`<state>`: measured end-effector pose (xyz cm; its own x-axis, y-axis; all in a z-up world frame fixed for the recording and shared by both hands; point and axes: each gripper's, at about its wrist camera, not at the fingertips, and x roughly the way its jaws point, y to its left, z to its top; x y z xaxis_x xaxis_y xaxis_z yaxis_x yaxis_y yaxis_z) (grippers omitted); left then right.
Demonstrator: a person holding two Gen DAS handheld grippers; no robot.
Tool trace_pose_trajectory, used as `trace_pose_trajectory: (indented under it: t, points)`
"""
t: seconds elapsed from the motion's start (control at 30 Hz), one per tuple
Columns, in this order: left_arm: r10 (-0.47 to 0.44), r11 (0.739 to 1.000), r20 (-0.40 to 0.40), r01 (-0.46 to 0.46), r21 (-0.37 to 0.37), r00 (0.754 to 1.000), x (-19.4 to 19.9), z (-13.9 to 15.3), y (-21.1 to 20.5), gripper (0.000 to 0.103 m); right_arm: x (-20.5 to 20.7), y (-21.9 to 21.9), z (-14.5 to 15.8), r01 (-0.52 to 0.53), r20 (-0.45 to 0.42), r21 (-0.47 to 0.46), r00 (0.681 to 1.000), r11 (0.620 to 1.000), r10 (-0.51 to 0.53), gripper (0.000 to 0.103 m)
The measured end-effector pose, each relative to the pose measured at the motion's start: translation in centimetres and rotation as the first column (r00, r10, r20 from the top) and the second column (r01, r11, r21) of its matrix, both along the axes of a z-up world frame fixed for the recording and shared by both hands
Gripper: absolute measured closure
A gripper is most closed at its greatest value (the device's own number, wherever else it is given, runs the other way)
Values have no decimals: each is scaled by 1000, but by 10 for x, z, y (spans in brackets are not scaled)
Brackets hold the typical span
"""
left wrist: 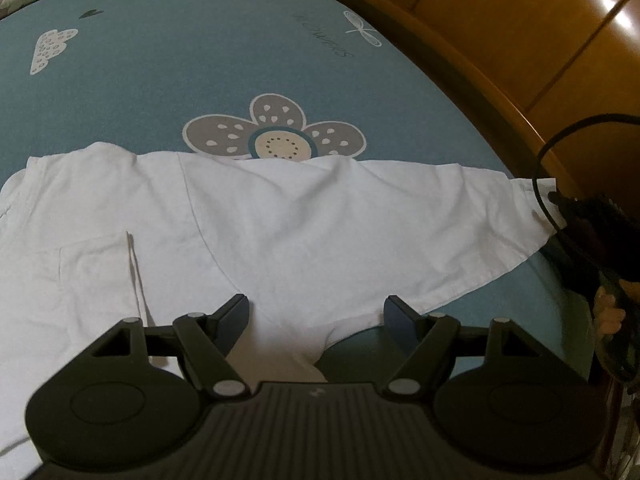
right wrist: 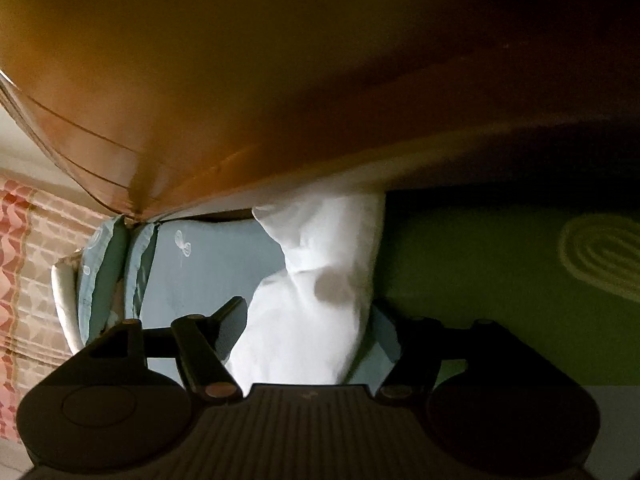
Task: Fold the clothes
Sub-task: 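Grasp the sleeve cuff with the right gripper and lift it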
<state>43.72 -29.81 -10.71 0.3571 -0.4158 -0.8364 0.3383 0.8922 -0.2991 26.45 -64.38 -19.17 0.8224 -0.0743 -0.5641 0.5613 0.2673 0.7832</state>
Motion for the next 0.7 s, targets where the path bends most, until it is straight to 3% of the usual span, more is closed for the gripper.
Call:
trace_pose_trajectory:
  t: [0.3,0.53,0.7]
  points:
    - [1,1000,7,-1,3,1000,0,3,6,29,15,-7,1,-45,34,-43,998,998,47,27]
    - [14,1000,6,-14,-1,1000,-1,4,10,29,6,1,1,-59,64,-9,996,998,60,27]
    - [17,1000,10,-17,-2,1000,-2,6,12,29,24,0,5,-91,37,-49,995,995,93,27]
